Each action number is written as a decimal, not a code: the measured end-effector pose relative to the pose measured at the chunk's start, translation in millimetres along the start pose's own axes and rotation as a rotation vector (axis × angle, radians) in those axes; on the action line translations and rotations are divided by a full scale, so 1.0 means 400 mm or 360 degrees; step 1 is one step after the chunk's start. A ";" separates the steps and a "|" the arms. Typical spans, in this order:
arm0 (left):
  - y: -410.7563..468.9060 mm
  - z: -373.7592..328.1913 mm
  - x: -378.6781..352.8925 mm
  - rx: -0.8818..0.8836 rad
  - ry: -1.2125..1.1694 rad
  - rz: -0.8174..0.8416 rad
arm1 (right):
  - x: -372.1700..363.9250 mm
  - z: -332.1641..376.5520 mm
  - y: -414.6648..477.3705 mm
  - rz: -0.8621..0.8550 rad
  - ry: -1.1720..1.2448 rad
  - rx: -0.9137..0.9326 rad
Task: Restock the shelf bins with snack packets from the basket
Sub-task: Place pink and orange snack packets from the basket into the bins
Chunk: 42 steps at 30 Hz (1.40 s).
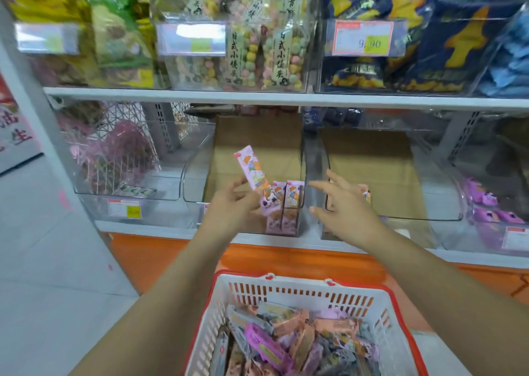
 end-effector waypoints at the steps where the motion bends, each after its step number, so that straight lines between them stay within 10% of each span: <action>1: 0.029 -0.011 0.003 -0.0047 0.0169 -0.0022 | -0.011 -0.009 0.011 0.0051 -0.0075 -0.0022; 11: 0.215 0.034 -0.015 0.0083 0.1538 -0.0009 | -0.083 0.000 0.033 0.0063 -0.0161 0.0034; 24: 0.243 0.065 -0.057 0.0309 0.1798 0.0410 | -0.092 -0.008 0.029 0.0072 -0.0271 0.0093; 34: 0.215 0.070 -0.060 0.0141 0.1648 0.0087 | -0.096 -0.012 0.003 0.0114 -0.0328 0.0110; 42: -0.034 0.052 -0.078 -0.1097 0.1122 -0.0227 | -0.131 -0.065 -0.172 -0.0357 -0.0113 0.0508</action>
Point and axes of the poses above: each hand's wrist, its own y-axis towards the middle knuckle, its own x-axis out of the back of the hand, z = x × y, the point moved 6 cm from there along y, towards the middle knuckle
